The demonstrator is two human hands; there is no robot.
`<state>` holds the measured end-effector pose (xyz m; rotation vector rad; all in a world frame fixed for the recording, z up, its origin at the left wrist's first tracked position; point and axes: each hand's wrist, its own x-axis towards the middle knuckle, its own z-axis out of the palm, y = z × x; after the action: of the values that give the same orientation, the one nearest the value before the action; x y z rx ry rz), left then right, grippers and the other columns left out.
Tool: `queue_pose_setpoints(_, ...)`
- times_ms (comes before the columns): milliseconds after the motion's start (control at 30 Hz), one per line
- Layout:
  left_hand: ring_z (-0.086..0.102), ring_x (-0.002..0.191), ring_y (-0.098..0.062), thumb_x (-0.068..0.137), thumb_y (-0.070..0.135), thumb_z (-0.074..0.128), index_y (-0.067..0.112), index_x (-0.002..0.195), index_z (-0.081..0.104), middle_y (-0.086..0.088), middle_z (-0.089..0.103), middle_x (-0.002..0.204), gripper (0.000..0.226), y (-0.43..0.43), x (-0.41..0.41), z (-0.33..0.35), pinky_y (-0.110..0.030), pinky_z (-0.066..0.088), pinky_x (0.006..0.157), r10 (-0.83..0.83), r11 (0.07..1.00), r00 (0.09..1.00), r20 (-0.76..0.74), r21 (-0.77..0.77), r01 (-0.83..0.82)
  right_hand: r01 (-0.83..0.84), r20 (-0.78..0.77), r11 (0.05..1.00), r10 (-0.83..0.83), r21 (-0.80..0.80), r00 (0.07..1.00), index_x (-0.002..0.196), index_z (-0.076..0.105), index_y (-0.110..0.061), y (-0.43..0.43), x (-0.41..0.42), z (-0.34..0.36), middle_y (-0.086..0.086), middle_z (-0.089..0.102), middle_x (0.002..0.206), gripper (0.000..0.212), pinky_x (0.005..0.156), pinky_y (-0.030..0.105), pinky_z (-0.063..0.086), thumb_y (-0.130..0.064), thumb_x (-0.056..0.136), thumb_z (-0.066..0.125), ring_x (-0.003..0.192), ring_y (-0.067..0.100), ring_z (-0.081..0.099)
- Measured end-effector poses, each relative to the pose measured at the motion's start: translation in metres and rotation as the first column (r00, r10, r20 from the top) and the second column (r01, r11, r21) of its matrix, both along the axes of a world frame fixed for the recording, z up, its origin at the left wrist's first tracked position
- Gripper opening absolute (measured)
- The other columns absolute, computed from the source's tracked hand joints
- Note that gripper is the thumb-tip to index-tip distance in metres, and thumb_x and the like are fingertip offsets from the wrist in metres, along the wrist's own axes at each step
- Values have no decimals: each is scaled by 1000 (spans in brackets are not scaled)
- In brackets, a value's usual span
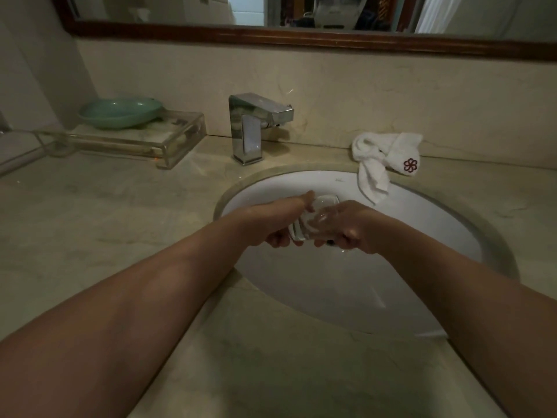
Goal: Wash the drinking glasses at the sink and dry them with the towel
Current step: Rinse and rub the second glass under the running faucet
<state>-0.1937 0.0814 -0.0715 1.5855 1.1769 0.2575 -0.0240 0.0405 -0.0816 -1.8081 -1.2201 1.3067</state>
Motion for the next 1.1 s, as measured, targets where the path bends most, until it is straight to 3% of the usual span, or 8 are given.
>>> queue_pose_setpoints(133,46,52,-19,99,77,21,10,96,71,-15,66,79,84,5,0,-1,-24,33,50,86,996,996,28,19,-87,53,-95,999,-52,1,994,91,67,1,3,-4,3,13,73,66,17,53,24,27,-15,96,67,47,13,37)
queue_pose_setpoints(267,46,49,-18,103,58,25,10,87,63,-12,61,77,63,9,0,2,-25,33,51,218,974,974,65,45,-221,40,-371,997,-60,-60,927,83,52,-5,3,-7,8,5,66,56,26,35,13,20,-11,107,43,33,2,30)
queue_pose_setpoints(367,41,50,-17,105,57,22,13,83,59,-7,57,70,62,7,-1,2,-25,29,51,201,978,980,1,52,-201,-37,-417,995,-3,-90,909,102,57,-1,2,-6,7,8,68,75,12,35,11,25,-6,105,46,39,1,35)
queue_pose_setpoints(500,36,48,-14,106,64,16,12,86,63,-5,56,66,73,4,-2,-2,-25,24,49,125,992,990,-63,7,-125,-94,-253,993,73,-72,965,129,57,-2,3,0,3,5,65,82,34,35,14,25,-2,96,63,46,4,42)
queue_pose_setpoints(700,34,44,-11,103,71,11,11,89,66,-3,55,61,82,6,-1,-8,-23,25,48,35,999,996,-82,-28,-38,-25,79,1000,24,9,997,104,71,-3,-8,-3,9,9,74,72,21,38,17,31,-19,91,72,41,9,41)
queue_pose_setpoints(833,35,44,-14,101,69,18,12,79,60,-5,54,62,73,13,0,-6,-20,24,45,140,989,989,-37,-47,-142,80,-104,997,-82,-17,991,95,63,4,-1,-6,11,11,67,58,9,37,17,27,-5,97,59,36,8,30)
queue_pose_setpoints(933,34,43,-15,98,61,27,15,79,56,-4,53,62,58,19,-2,-7,-19,24,43,164,984,986,-29,-67,-166,18,-295,998,-33,-53,955,84,52,-3,-2,-6,11,5,62,52,23,36,16,20,-8,105,45,34,4,26)
queue_pose_setpoints(1100,32,43,-13,103,66,21,15,73,52,-2,47,57,67,18,-3,-9,-19,22,44,126,989,990,-64,-65,-130,-95,-361,991,53,-98,931,93,54,-8,-3,-2,4,8,69,73,10,37,12,24,-2,101,53,40,2,31)
